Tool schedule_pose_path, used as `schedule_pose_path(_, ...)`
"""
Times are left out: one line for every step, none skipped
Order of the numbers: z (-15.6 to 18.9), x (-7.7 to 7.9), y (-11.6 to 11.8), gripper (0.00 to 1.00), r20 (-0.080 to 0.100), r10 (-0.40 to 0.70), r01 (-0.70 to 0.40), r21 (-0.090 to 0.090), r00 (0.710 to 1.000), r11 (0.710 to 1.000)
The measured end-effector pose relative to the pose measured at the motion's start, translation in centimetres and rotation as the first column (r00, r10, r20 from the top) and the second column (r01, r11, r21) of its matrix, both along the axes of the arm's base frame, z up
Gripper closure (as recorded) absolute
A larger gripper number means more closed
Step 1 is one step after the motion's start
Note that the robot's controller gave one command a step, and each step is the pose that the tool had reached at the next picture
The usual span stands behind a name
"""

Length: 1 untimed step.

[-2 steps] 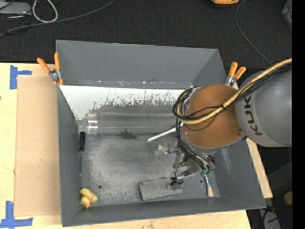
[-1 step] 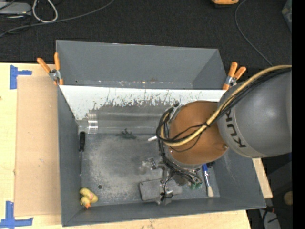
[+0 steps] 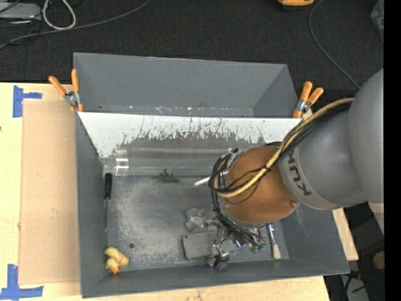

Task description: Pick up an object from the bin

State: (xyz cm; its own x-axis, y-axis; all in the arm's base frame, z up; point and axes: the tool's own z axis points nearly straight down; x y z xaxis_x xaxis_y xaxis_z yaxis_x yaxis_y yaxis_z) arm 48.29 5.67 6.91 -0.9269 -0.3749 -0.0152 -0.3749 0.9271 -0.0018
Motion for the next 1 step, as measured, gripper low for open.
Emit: schedule_pose_path(0.07, -0.59, -1.89, 1.00, -0.009, -0.200, 0.200, 0.004, 0.980, 0.980)
